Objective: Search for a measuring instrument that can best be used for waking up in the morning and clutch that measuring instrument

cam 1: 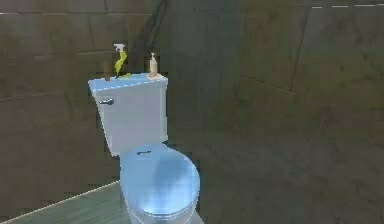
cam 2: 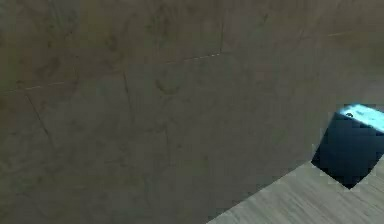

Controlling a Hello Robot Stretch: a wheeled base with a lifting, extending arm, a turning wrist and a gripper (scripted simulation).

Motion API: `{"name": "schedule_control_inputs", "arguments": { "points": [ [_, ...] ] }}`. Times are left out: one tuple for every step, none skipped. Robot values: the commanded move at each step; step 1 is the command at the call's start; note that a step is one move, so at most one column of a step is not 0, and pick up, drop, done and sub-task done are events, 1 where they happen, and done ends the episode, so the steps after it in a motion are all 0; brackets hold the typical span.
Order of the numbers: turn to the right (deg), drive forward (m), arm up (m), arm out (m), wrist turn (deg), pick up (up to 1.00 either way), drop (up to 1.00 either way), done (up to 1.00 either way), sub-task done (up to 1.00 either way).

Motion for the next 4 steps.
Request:
{"name": "schedule_control_inputs", "arguments": {
  "points": [
    [45.0,0.0,0.0,0.0,0.0,0.0,0.0,0.0,0.0],
    [45.0,0.0,0.0,0.0,0.0,0.0,0.0,0.0,0.0],
    [45.0,0.0,0.0,0.0,0.0,0.0,0.0,0.0,0.0],
    [24.0,0.0,0.0,0.0,0.0,0.0,0.0,0.0,0.0]
  ]
}}
